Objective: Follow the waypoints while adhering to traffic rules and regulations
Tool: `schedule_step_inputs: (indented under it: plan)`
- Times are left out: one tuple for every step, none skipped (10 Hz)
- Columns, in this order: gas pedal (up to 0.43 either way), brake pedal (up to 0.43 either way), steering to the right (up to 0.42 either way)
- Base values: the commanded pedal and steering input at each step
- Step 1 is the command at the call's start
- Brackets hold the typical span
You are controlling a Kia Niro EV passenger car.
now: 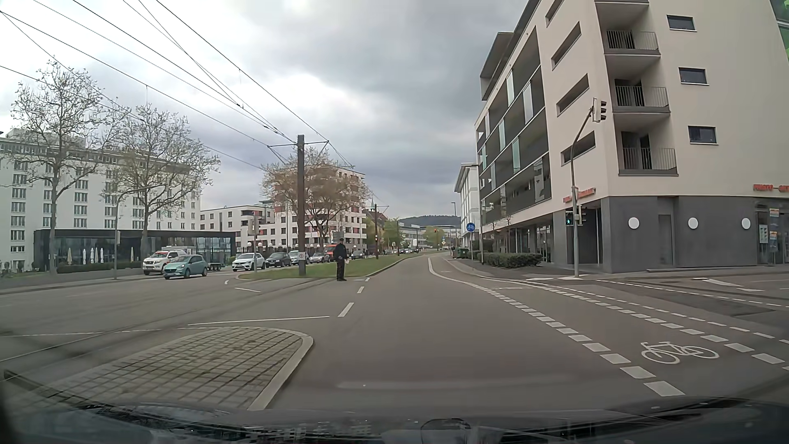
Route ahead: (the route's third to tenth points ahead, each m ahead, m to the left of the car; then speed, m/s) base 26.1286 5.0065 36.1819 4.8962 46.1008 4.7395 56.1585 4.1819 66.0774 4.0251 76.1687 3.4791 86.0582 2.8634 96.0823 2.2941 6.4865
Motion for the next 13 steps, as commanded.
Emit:
schedule_step_inputs:
  plan:
    - [0.268, 0.0, -0.002]
    - [0.268, 0.0, -0.001]
    - [0.268, 0.0, -0.001]
    - [0.268, 0.0, -0.001]
    - [0.268, 0.0, -0.001]
    - [0.268, 0.0, -0.001]
    - [0.268, 0.0, -0.002]
    - [0.268, 0.0, -0.002]
    - [0.268, 0.0, -0.002]
    - [0.268, 0.0, -0.002]
    - [0.268, 0.0, -0.003]
    - [0.268, 0.0, -0.002]
    - [0.268, 0.0, -0.003]
